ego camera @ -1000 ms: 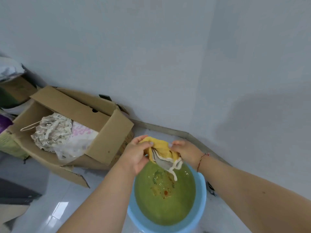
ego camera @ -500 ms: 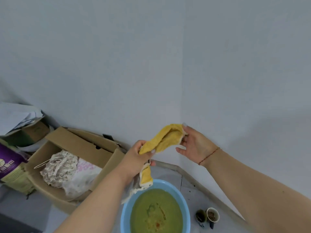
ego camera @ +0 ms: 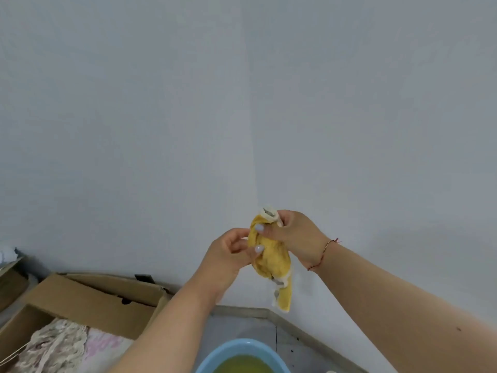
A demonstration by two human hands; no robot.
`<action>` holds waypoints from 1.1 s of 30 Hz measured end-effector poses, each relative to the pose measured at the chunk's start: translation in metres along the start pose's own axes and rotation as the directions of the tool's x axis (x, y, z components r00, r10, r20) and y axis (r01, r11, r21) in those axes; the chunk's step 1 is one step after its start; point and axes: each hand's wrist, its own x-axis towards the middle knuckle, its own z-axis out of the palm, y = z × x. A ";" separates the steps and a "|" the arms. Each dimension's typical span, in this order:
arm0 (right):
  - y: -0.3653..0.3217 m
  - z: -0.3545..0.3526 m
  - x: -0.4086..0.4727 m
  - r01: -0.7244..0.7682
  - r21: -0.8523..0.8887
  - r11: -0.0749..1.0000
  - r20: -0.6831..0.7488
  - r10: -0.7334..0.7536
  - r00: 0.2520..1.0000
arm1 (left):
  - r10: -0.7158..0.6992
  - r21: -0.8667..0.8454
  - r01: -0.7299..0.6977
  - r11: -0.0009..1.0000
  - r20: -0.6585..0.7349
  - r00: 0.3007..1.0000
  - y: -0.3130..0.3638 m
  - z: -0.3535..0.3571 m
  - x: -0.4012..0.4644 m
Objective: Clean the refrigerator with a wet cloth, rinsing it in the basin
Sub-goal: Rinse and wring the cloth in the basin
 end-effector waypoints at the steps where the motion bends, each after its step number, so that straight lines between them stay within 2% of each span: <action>1: -0.007 -0.003 -0.004 0.003 -0.024 1.000 -0.020 -0.003 1.000 | 0.017 0.003 -0.017 1.000 -0.018 1.000 0.005 0.001 0.001; 7: -0.031 -0.008 -0.059 -0.037 -0.055 0.998 -0.153 0.028 0.988 | 0.023 0.071 -0.033 0.997 0.130 0.991 0.041 -0.013 -0.005; 12: -0.039 0.024 -0.115 -0.052 -0.234 0.971 -0.437 -0.057 0.898 | 0.004 0.001 -0.005 1.000 0.365 0.931 0.066 -0.010 -0.032; 15: -0.040 0.042 -0.147 -0.128 -0.406 0.905 -0.500 -0.102 0.860 | 0.046 0.162 -0.127 0.979 0.427 0.903 0.071 0.004 -0.049; 18: -0.045 0.044 -0.195 -0.207 -0.431 0.878 -0.581 -0.095 0.808 | 0.104 0.165 -0.203 0.965 0.471 0.876 0.076 0.017 -0.065; 21: -0.054 0.040 -0.244 -0.325 -0.466 0.823 -0.652 -0.071 0.755 | 0.086 0.125 -0.205 0.971 0.619 0.781 0.084 0.028 -0.078; 25: -0.062 0.045 -0.308 -0.441 -0.466 0.767 -0.802 -0.155 0.577 | 0.086 0.092 -0.276 0.957 0.817 0.570 0.096 0.050 -0.115; 26: -0.062 0.048 -0.325 -0.445 -0.463 0.766 -0.823 -0.185 0.538 | 0.080 0.098 -0.310 0.946 0.855 0.513 0.100 0.056 -0.127; 28: -0.062 0.056 -0.353 -0.437 -0.477 0.763 -0.826 -0.219 0.519 | 0.060 0.153 -0.449 0.880 0.903 0.426 0.108 0.068 -0.148; 31: -0.065 0.070 -0.395 -0.405 -0.458 0.792 -0.825 -0.208 0.526 | 0.046 0.259 -0.700 0.665 0.922 0.385 0.118 0.083 -0.181; 33: -0.070 0.079 -0.426 -0.346 -0.407 0.845 -0.837 -0.193 0.512 | 0.062 0.268 -0.745 0.611 0.922 0.382 0.121 0.090 -0.201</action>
